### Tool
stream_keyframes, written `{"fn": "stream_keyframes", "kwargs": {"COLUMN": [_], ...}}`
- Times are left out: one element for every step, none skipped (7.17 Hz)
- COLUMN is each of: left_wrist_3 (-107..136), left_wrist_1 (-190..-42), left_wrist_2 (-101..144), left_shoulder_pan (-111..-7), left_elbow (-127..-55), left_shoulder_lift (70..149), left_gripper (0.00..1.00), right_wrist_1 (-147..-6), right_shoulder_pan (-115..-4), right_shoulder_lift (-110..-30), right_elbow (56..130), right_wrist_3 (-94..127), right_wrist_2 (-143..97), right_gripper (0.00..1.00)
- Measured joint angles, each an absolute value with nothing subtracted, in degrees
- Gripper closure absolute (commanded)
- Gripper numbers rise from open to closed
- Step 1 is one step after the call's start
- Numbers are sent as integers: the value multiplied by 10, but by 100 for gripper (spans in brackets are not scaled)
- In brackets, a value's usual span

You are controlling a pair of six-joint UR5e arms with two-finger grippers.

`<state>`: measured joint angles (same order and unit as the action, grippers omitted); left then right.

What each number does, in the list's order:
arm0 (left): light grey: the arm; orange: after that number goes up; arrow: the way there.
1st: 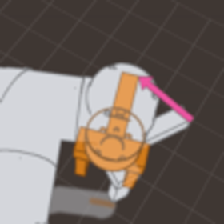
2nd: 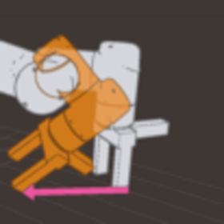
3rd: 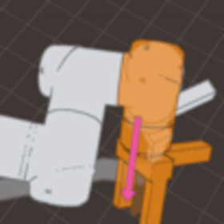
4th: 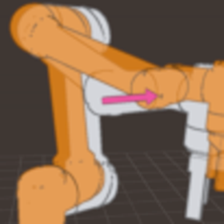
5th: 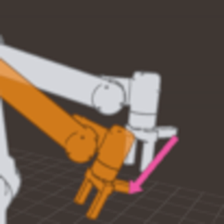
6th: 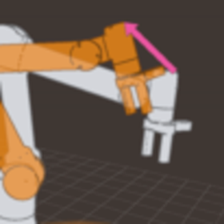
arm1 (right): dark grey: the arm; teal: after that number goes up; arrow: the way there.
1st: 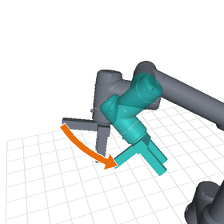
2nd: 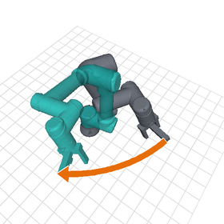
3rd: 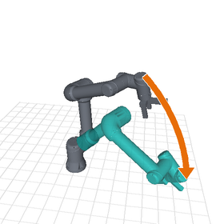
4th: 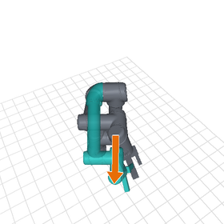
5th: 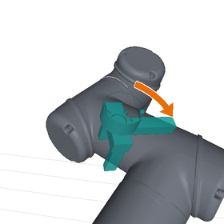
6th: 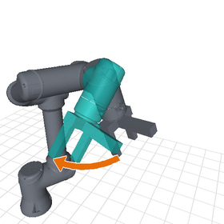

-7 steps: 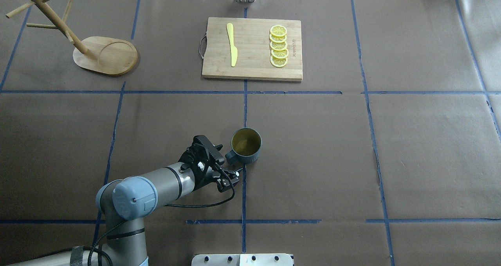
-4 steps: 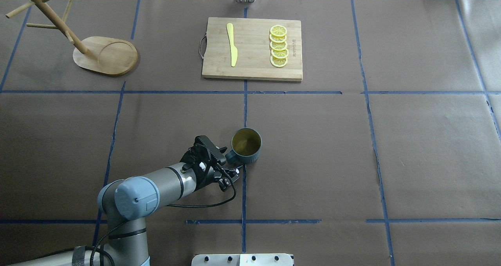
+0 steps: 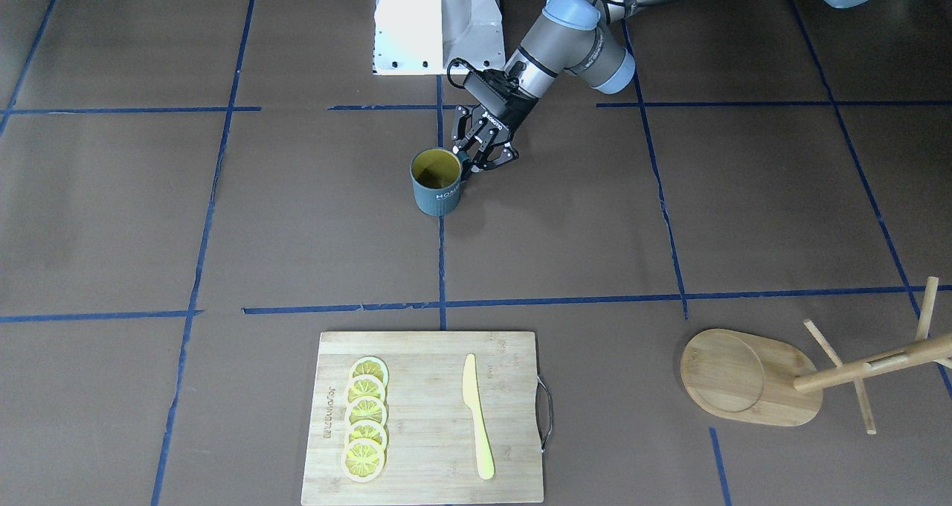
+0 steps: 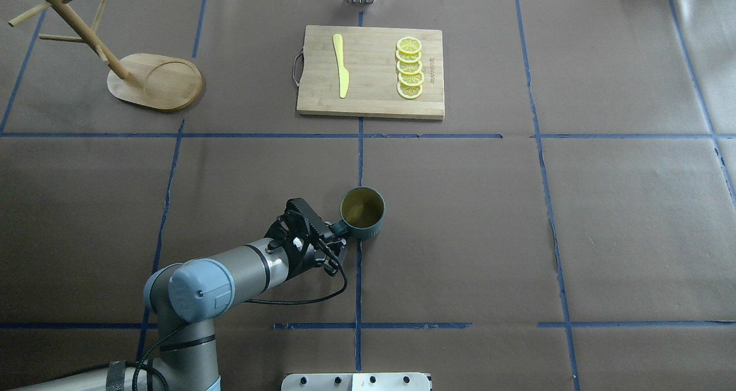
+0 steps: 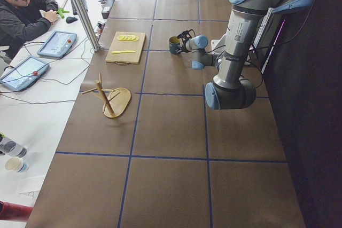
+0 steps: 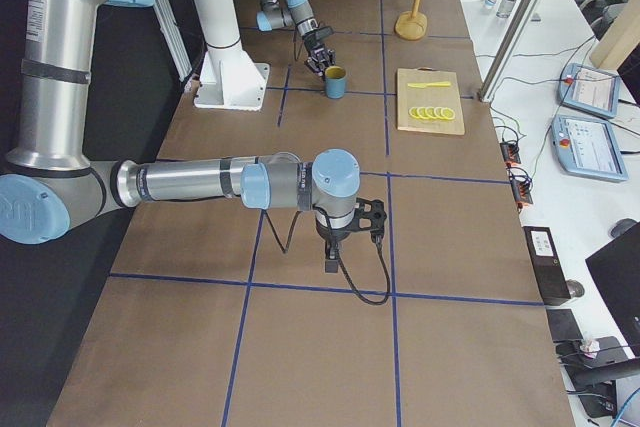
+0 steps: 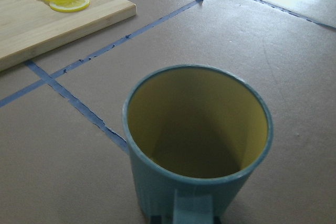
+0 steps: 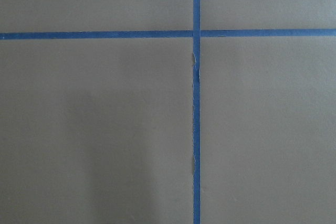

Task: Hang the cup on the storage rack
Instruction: 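Grasp the teal mug by its handle with the left gripper, then lift the teal mug and carry it toward the wooden mug tree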

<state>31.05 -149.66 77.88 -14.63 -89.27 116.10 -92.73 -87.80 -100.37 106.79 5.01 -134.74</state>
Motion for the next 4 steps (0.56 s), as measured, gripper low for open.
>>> {"fn": "stream_keyframes", "kwargs": {"left_wrist_3": [311, 312, 314, 328], "left_wrist_1": [-1498, -1503, -1518, -1545], "left_wrist_2": [779, 779, 779, 780], "left_shoulder_pan": [-147, -147, -149, -152], "left_elbow": [-894, -896, -897, -898], "left_shoulder_lift": [1161, 1162, 1163, 1164], "left_gripper": [98, 100, 100, 100], "right_wrist_1": [-927, -927, -927, -927], "right_shoulder_pan": [-878, -878, -878, -878], "right_shoulder_lift": [-1004, -1004, -1004, -1003], "right_elbow": [1068, 1068, 1068, 1068], "right_wrist_3": [50, 50, 51, 51], "right_wrist_2": [-1347, -1347, -1347, -1346], "right_gripper": [0, 0, 0, 0]}}
